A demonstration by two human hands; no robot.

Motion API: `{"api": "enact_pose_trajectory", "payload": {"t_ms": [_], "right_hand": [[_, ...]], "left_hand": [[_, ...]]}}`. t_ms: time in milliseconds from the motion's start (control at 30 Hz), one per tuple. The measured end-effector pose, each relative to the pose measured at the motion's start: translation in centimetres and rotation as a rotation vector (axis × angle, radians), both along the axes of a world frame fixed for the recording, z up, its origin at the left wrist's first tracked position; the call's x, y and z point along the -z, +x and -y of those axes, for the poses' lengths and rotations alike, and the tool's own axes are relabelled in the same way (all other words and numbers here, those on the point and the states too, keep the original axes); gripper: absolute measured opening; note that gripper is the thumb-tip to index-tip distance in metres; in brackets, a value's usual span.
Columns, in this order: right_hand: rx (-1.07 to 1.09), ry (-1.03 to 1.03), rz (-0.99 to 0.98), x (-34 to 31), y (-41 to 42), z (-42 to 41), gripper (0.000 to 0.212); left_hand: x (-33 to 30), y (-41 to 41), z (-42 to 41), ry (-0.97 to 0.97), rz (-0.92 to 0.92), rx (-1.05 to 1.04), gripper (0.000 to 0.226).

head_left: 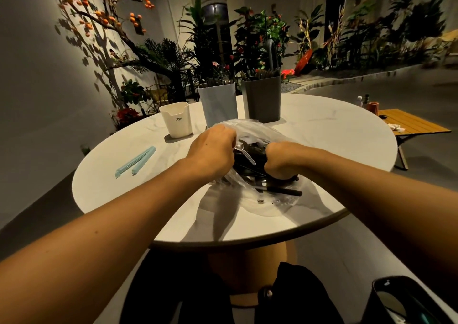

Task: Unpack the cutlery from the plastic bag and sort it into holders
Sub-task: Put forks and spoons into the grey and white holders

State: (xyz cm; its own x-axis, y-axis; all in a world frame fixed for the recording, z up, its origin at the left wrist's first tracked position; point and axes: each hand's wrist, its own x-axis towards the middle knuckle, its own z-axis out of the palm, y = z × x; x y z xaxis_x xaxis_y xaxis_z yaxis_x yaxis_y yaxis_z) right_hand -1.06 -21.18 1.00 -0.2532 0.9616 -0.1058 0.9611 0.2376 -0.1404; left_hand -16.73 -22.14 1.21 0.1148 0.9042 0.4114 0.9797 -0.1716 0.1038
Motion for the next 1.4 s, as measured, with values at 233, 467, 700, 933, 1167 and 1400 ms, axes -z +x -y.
{"api": "enact_pose_trajectory", "payload": {"t_ms": [233, 467, 700, 933, 1167, 1400], "right_hand": [[-0.025, 0.007, -0.014, -0.4, -0.2, -0.6, 0.018], [-0.050, 0.032, -0.080, -1.5, -1.6, -1.1, 0.039], [-0.029, 0.150, -0.004, 1.8, -2.9, -3.8, 0.038], [-0.102, 0.151, -0.023, 0.9, -1.7, -4.0, 0.022], [-0.050, -0.063, -0.139, 0.1, -1.8, -3.5, 0.021], [-0.105, -0.048, -0.195, 0.6, -1.3, -3.2, 0.031]], "left_hand": [[0.6, -0.5, -0.3, -0.032, 0.014, 0.050, 0.019], [0.8, -1.1, -0.8, -0.062, 0.021, 0.043, 0.023], [0.9, -1.1, -1.2, 0.016, -0.066, 0.013, 0.019], [1.4, -1.2, -1.3, 0.069, -0.080, -0.001, 0.032], [1.2, -0.6, -1.1, 0.030, -0.109, 0.034, 0.044], [1.9, 0.1, -1.0, -0.057, -0.100, 0.175, 0.052]]}}
